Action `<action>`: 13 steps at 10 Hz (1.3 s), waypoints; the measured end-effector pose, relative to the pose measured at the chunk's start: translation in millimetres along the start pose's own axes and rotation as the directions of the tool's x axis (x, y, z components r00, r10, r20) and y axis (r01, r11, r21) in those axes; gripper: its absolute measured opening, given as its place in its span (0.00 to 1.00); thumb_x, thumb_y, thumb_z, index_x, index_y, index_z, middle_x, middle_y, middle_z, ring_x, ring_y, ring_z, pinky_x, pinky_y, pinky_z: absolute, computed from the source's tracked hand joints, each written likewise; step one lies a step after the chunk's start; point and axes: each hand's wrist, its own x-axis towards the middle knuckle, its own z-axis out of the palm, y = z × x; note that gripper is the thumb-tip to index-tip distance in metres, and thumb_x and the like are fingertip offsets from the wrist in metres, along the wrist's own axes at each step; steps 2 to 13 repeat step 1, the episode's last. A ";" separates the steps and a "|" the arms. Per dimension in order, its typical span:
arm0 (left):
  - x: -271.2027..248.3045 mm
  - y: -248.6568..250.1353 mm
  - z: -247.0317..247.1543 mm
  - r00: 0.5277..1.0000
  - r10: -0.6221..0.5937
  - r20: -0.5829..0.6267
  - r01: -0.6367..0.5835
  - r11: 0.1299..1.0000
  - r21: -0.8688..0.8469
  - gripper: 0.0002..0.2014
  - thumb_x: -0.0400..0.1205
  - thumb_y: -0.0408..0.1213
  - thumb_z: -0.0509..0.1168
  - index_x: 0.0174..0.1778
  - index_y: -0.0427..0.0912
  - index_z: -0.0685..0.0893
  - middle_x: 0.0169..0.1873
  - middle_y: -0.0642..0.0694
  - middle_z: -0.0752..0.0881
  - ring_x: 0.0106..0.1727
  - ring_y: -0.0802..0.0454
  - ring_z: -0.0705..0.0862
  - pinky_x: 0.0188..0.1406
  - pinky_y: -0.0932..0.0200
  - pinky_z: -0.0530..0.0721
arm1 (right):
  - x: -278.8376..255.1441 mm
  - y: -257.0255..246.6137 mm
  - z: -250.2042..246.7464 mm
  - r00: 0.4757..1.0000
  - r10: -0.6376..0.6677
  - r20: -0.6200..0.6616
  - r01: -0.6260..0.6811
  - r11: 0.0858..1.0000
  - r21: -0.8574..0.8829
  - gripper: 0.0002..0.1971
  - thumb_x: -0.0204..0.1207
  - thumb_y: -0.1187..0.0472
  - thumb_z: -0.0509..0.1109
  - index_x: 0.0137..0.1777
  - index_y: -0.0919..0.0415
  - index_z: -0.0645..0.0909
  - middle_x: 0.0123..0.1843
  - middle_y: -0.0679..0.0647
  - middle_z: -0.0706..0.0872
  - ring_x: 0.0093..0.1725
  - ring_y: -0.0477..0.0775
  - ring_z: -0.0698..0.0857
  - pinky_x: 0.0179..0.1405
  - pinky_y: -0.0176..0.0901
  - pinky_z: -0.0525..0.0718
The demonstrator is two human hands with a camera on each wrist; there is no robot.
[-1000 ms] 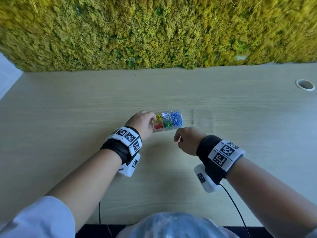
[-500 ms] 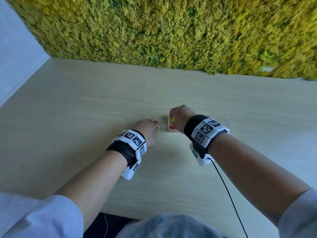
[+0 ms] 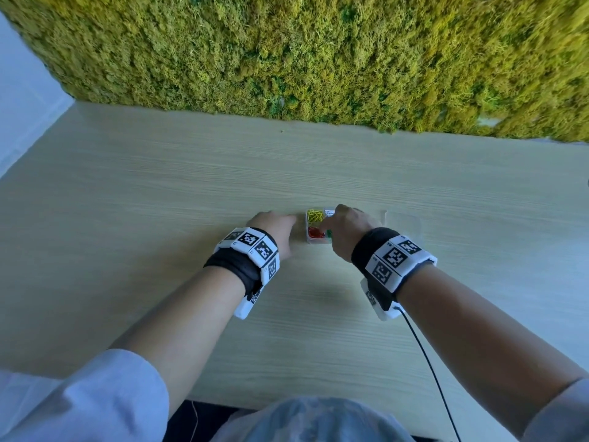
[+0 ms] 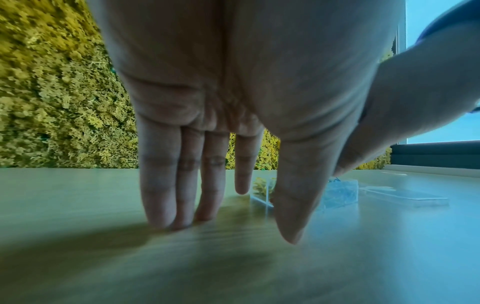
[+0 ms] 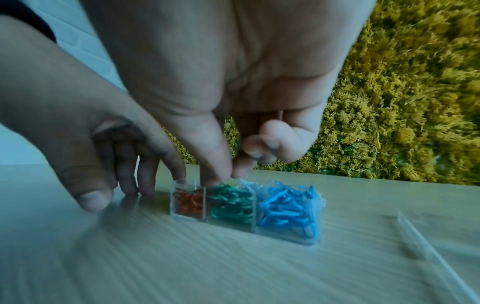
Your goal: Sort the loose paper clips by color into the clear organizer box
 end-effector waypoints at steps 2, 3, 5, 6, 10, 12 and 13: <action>3.4 -1.9 1.2 1.000 0.001 -0.029 -0.002 1.000 -0.030 0.24 0.75 0.40 0.68 0.68 0.43 0.76 0.50 0.43 0.87 0.51 0.43 0.85 0.46 0.53 0.86 | 2.6 6.9 -0.6 0.999 0.045 -0.027 -0.039 0.984 0.173 0.24 0.77 0.71 0.58 0.67 0.48 0.79 0.61 0.56 0.76 0.56 0.59 0.81 0.47 0.46 0.83; 3.4 -1.9 1.2 1.000 0.001 -0.029 -0.002 1.000 -0.030 0.24 0.75 0.40 0.68 0.68 0.43 0.76 0.50 0.43 0.87 0.51 0.43 0.85 0.46 0.53 0.86 | 2.6 6.9 -0.6 0.999 0.045 -0.027 -0.039 0.984 0.173 0.24 0.77 0.71 0.58 0.67 0.48 0.79 0.61 0.56 0.76 0.56 0.59 0.81 0.47 0.46 0.83; 3.4 -1.9 1.2 1.000 0.001 -0.029 -0.002 1.000 -0.030 0.24 0.75 0.40 0.68 0.68 0.43 0.76 0.50 0.43 0.87 0.51 0.43 0.85 0.46 0.53 0.86 | 2.6 6.9 -0.6 0.999 0.045 -0.027 -0.039 0.984 0.173 0.24 0.77 0.71 0.58 0.67 0.48 0.79 0.61 0.56 0.76 0.56 0.59 0.81 0.47 0.46 0.83; 3.4 -1.9 1.2 1.000 0.001 -0.029 -0.002 1.000 -0.030 0.24 0.75 0.40 0.68 0.68 0.43 0.76 0.50 0.43 0.87 0.51 0.43 0.85 0.46 0.53 0.86 | 2.6 6.9 -0.6 0.999 0.045 -0.027 -0.039 0.984 0.173 0.24 0.77 0.71 0.58 0.67 0.48 0.79 0.61 0.56 0.76 0.56 0.59 0.81 0.47 0.46 0.83; 3.4 -1.9 1.2 1.000 0.001 -0.029 -0.002 1.000 -0.030 0.24 0.75 0.40 0.68 0.68 0.43 0.76 0.50 0.43 0.87 0.51 0.43 0.85 0.46 0.53 0.86 | 2.6 6.9 -0.6 0.999 0.045 -0.027 -0.039 0.984 0.173 0.24 0.77 0.71 0.58 0.67 0.48 0.79 0.61 0.56 0.76 0.56 0.59 0.81 0.47 0.46 0.83; 3.4 -1.9 1.2 1.000 0.001 -0.029 -0.002 1.000 -0.030 0.24 0.75 0.40 0.68 0.68 0.43 0.76 0.50 0.43 0.87 0.51 0.43 0.85 0.46 0.53 0.86 | 2.6 6.9 -0.6 0.999 0.045 -0.027 -0.039 0.984 0.173 0.24 0.77 0.71 0.58 0.67 0.48 0.79 0.61 0.56 0.76 0.56 0.59 0.81 0.47 0.46 0.83; 3.4 -1.9 1.2 1.000 0.001 -0.029 -0.002 1.000 -0.030 0.24 0.75 0.40 0.68 0.68 0.43 0.76 0.50 0.43 0.87 0.51 0.43 0.85 0.46 0.53 0.86 | 2.6 6.9 -0.6 0.999 0.045 -0.027 -0.039 0.984 0.173 0.24 0.77 0.71 0.58 0.67 0.48 0.79 0.61 0.56 0.76 0.56 0.59 0.81 0.47 0.46 0.83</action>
